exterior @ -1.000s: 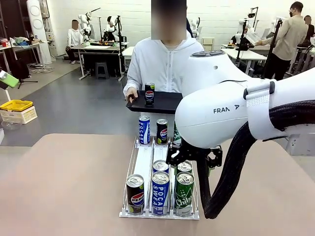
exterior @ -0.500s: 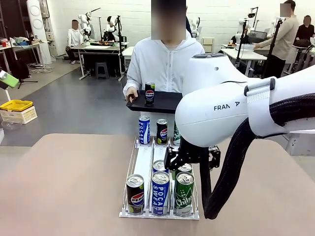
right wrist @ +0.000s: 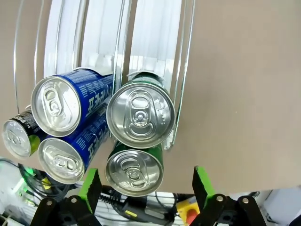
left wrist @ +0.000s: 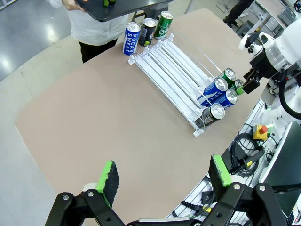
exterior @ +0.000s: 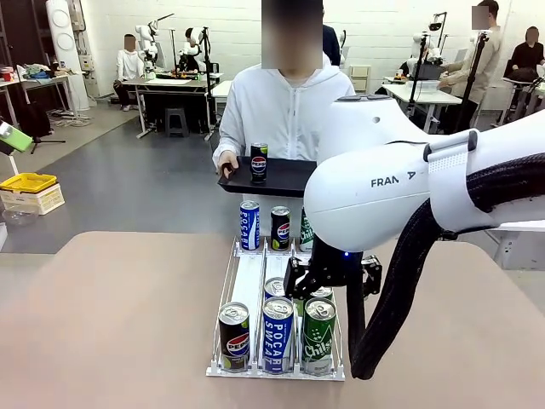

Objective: Retrieve and hand over the desired beverage to the person.
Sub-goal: Pick up another can of the same type that the person held from the Automatic Can Dispenser.

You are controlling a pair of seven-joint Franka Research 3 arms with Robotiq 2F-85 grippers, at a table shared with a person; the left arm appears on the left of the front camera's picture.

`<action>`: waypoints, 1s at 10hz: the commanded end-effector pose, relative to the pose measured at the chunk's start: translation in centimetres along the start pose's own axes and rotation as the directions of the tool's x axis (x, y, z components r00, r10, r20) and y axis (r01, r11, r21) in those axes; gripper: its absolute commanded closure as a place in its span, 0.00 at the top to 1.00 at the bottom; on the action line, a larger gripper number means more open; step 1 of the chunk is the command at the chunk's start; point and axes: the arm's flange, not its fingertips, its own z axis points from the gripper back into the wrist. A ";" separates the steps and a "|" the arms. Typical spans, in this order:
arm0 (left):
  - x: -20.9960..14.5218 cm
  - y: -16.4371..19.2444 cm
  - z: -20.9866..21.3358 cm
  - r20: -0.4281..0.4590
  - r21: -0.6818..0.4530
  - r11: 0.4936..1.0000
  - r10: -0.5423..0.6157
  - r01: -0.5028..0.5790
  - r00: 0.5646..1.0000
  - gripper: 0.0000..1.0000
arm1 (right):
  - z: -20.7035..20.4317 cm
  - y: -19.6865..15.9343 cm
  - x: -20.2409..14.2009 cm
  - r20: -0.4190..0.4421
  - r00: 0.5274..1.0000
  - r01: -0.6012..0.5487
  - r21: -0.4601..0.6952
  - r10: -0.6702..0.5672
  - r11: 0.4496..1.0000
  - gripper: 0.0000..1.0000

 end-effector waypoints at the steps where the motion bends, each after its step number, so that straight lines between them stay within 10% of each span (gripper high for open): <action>1: 0.1 0.1 0.0 0.013 -0.008 1.000 -0.009 0.009 1.000 1.00 | -0.9 -0.5 0.0 -0.028 0.999 -0.014 0.025 0.015 1.000 1.00; 7: 0.1 0.1 0.0 0.013 -0.008 1.000 -0.009 0.009 1.000 1.00 | -1.3 -0.6 0.2 -0.051 0.998 -0.023 0.032 0.024 0.999 1.00; 8: 0.1 0.1 0.0 0.013 -0.008 1.000 -0.009 0.009 1.000 1.00 | -1.3 -0.7 0.2 -0.040 0.998 -0.037 0.044 0.039 0.998 0.93; 9: 0.1 0.1 0.0 0.013 -0.008 1.000 -0.009 0.009 1.000 1.00 | -1.2 -0.8 0.2 -0.028 0.998 -0.056 0.060 0.057 0.997 0.53; 10: 0.1 0.1 0.0 0.013 -0.008 1.000 -0.009 0.009 1.000 1.00 | -1.4 -0.7 0.2 -0.025 0.997 -0.071 0.067 0.073 0.995 0.34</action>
